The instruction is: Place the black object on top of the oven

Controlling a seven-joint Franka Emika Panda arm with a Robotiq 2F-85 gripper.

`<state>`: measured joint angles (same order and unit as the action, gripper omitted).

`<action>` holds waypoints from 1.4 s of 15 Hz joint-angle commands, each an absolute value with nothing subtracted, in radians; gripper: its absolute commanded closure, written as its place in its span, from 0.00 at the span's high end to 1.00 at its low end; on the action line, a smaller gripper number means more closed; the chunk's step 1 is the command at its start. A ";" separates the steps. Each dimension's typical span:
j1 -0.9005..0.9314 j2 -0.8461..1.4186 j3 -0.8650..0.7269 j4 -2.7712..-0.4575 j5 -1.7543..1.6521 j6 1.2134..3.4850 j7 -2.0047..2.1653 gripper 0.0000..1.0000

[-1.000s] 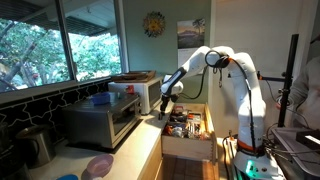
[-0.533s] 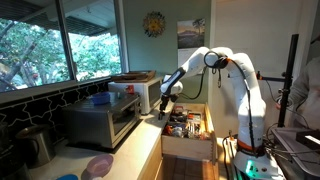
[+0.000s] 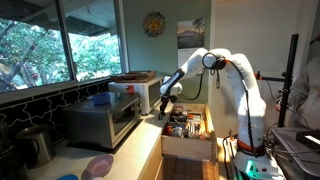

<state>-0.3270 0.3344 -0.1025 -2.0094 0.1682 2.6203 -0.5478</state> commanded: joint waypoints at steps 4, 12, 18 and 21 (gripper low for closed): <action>-0.321 0.325 -0.112 -2.011 0.113 2.605 -0.505 0.01; -0.301 0.018 -0.076 -2.123 0.190 2.532 -0.533 0.04; -0.131 -0.267 -0.080 -2.189 0.245 2.552 -0.655 0.03; -0.105 -0.203 -0.110 -2.125 0.191 2.556 -0.586 0.09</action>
<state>-0.1507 -0.2018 -0.0679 -2.1254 0.2105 2.5557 -0.6006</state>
